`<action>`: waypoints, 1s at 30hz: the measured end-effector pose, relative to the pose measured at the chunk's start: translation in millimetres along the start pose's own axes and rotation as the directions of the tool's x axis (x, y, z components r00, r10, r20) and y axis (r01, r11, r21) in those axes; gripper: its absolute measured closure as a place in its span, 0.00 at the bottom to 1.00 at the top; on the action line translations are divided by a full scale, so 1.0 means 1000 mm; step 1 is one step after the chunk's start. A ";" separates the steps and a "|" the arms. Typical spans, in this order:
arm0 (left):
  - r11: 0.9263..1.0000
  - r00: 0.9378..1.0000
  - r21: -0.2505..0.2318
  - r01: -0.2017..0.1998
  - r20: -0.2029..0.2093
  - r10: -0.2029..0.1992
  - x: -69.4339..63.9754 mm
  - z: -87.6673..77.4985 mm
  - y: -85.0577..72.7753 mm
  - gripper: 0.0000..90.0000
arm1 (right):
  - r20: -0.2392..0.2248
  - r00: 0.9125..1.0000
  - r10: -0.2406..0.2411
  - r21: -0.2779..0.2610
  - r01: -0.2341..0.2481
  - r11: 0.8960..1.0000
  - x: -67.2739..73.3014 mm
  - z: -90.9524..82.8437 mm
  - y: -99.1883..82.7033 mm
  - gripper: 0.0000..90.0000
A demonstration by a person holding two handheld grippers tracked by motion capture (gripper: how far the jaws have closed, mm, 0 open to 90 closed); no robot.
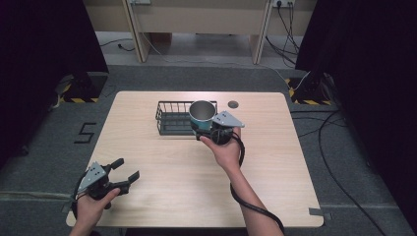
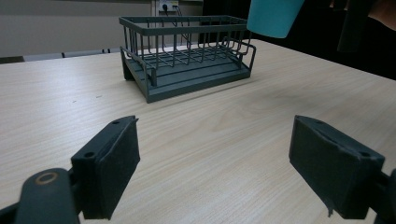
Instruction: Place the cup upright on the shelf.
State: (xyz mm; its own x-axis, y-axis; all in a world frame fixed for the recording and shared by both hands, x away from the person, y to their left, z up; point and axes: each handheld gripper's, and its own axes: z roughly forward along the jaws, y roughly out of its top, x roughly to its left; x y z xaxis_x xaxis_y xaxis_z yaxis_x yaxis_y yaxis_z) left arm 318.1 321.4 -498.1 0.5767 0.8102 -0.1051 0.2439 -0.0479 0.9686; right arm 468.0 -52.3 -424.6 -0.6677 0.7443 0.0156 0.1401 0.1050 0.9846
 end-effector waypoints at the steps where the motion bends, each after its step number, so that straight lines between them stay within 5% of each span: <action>1: 1.000 1.000 0.001 0.000 0.000 0.000 0.000 0.000 0.000 0.17 | 0.004 1.000 0.001 0.000 -0.001 1.000 -0.001 0.002 0.002 0.20; 30: 1.000 1.000 -0.003 0.000 0.002 0.000 0.000 0.000 0.000 0.17 | 0.050 0.999 0.012 0.009 -0.012 1.000 -0.022 0.030 0.022 0.20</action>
State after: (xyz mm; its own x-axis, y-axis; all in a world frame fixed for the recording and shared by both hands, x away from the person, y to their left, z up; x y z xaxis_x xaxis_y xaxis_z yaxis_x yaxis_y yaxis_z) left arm 317.9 321.4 -497.9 0.5779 0.8093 -0.1055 0.2417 -0.0462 0.9692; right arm 507.6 -46.4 -408.2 -0.6286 0.7775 0.0187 0.1550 0.1017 0.9827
